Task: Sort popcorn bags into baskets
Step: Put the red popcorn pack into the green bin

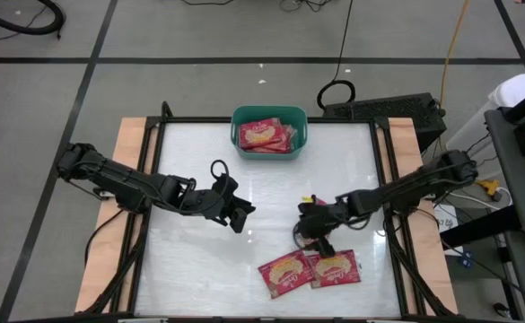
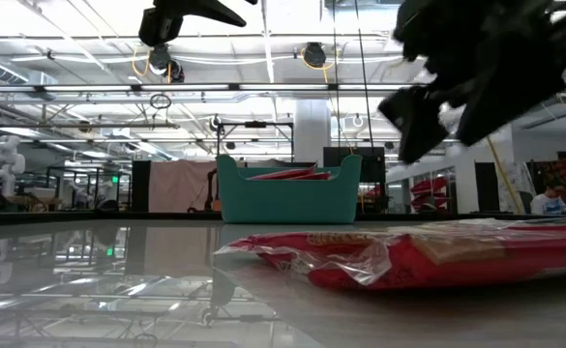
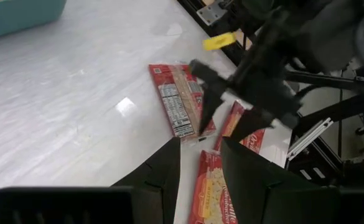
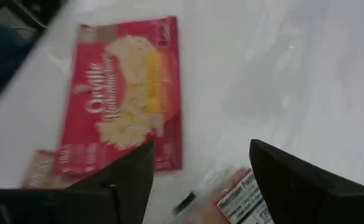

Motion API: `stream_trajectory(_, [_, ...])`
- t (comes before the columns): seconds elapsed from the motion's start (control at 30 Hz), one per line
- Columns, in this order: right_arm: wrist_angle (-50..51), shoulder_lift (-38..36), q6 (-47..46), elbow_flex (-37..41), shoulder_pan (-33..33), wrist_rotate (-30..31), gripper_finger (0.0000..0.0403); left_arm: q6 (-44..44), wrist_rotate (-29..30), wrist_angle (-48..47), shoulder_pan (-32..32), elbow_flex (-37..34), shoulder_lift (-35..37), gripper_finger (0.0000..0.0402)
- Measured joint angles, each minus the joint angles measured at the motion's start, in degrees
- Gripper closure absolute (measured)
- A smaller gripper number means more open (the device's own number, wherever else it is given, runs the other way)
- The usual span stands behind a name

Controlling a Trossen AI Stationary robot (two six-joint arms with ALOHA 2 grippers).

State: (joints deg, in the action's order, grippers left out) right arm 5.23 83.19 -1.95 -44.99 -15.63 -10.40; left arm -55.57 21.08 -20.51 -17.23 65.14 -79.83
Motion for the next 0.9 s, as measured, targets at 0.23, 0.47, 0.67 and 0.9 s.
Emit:
stream_trajectory(0.23, [-4.07, 8.23, 1.57, 0.00, 0.65, 5.82, 0.0147, -0.02, 0.00, -0.75, -0.05, 0.00, 0.00, 0.0284])
stream_trajectory(0.47, [-6.02, 13.66, 4.60, -0.12, 0.66, 4.38, 0.0166, -0.09, -0.02, -0.94, -0.11, 0.00, 0.00, 0.0284])
stream_trajectory(0.67, [-5.85, 14.53, 4.35, -0.22, 0.56, 4.79, 0.0215, 0.08, -0.02, -1.25, -0.16, 0.00, 0.00, 0.0284])
stream_trajectory(0.9, [-5.49, 14.64, 4.35, -0.15, 0.69, 4.86, 0.0316, -0.04, -0.02, -3.33, -0.16, 0.00, 0.00, 0.0284])
